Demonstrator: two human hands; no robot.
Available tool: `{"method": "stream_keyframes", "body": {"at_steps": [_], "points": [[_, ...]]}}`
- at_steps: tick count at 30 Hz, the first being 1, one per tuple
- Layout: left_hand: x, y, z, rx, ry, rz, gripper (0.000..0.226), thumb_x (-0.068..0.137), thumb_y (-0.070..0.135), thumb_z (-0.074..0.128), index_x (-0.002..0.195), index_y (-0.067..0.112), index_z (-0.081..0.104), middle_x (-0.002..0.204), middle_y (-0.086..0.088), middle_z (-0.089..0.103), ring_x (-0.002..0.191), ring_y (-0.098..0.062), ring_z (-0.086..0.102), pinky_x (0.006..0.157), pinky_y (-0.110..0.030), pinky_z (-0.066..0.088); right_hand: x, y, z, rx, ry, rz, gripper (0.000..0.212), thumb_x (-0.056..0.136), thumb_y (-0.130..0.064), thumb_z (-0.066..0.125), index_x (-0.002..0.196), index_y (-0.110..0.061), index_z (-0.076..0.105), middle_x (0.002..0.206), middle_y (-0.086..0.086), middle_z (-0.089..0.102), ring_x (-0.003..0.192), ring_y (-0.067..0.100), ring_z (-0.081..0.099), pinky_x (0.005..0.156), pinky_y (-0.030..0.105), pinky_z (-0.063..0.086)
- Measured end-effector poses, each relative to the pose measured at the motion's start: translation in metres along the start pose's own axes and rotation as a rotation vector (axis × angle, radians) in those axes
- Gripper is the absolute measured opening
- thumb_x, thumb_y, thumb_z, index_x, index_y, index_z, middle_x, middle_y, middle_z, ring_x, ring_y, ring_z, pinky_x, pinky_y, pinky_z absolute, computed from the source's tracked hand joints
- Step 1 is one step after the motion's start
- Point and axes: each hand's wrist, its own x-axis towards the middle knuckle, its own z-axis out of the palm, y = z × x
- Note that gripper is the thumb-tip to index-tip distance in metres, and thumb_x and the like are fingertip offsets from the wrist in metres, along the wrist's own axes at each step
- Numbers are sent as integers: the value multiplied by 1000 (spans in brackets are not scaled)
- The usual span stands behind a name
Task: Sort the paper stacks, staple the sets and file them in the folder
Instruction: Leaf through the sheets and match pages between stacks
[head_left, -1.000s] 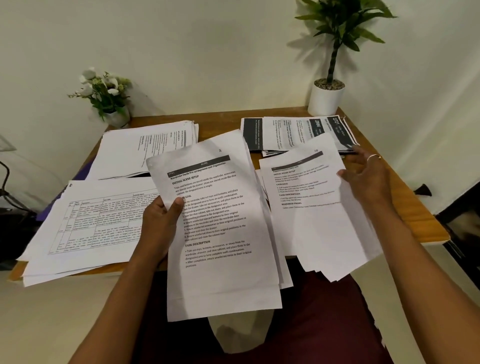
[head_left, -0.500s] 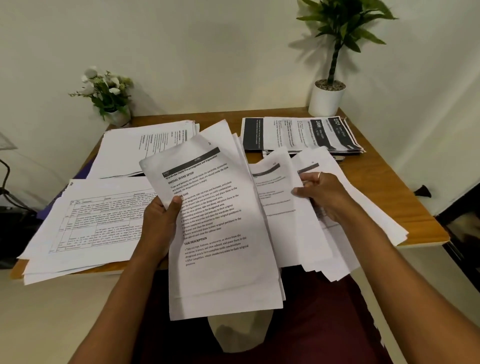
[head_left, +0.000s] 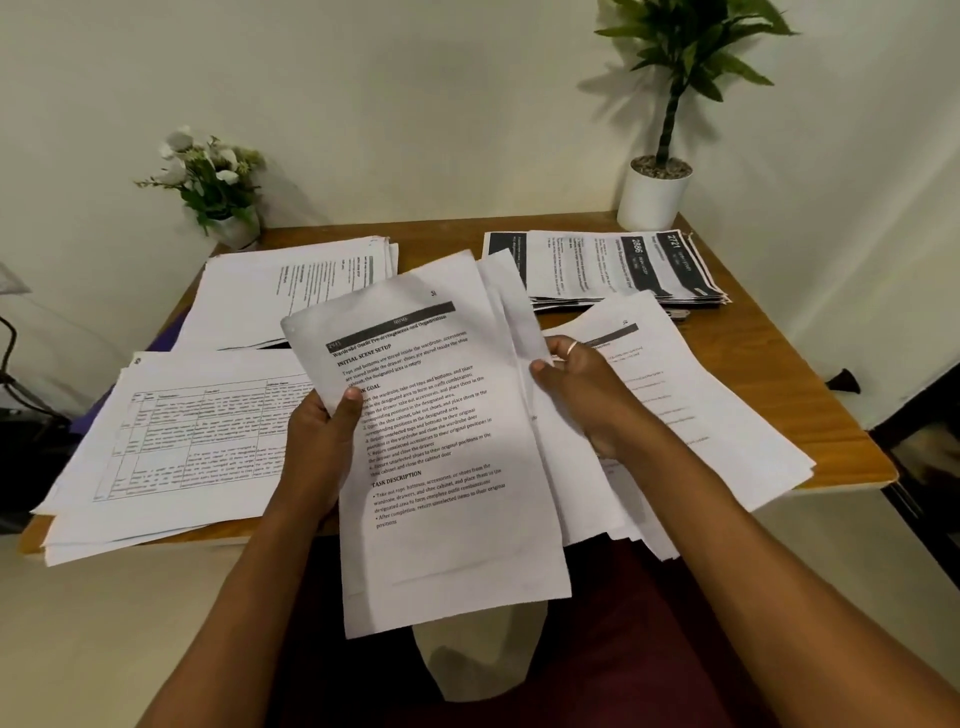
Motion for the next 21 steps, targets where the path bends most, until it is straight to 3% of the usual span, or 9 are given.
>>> {"method": "stream_keyframes", "body": {"at_steps": [3, 5, 8, 11, 16, 21], "points": [[2, -1, -2, -33, 9, -3, 20, 101, 19, 62, 120, 14, 64, 102, 3, 77, 88, -13, 76, 65, -23, 59, -8, 2, 6, 59, -133, 53, 20, 105, -21, 54, 123, -26, 62, 114, -5, 76, 105, 16, 73, 93, 33, 57], [3, -1, -1, -46, 37, -10, 26, 98, 15, 65, 122, 10, 57, 104, 1, 73, 82, -7, 75, 60, -19, 57, -10, 1, 1, 7, -134, 72, 17, 105, -33, 55, 119, -31, 64, 114, -9, 75, 108, 16, 71, 94, 34, 56], [4, -2, 0, 9, 37, 13, 36, 97, 16, 67, 129, 11, 51, 109, 5, 69, 82, 1, 73, 61, -14, 56, -3, 7, -27, -419, 168, -37, 22, 102, -40, 57, 118, -28, 68, 119, -7, 69, 112, 15, 62, 89, 28, 51], [6, -4, 0, 37, 19, 20, 32, 97, 15, 67, 127, 15, 55, 112, 5, 71, 91, -3, 73, 67, -16, 57, 7, 24, -68, -838, 488, 2, 42, 94, -39, 70, 131, -21, 63, 140, 9, 56, 131, 30, 45, 106, 45, 37], [7, -6, -1, 53, -19, 36, 18, 98, 13, 65, 114, 21, 67, 106, 9, 75, 96, -6, 73, 72, -15, 56, 16, 41, -110, -925, 556, 215, 86, 78, -62, 77, 144, -16, 48, 150, 16, 44, 142, 38, 31, 112, 55, 27], [6, -5, -2, 38, -25, 39, 17, 97, 16, 66, 110, 27, 68, 104, 11, 77, 99, -9, 73, 81, -27, 58, 25, 40, -117, -922, 560, 228, 93, 72, -64, 82, 144, -17, 46, 152, 15, 43, 143, 38, 32, 112, 55, 27]]}}
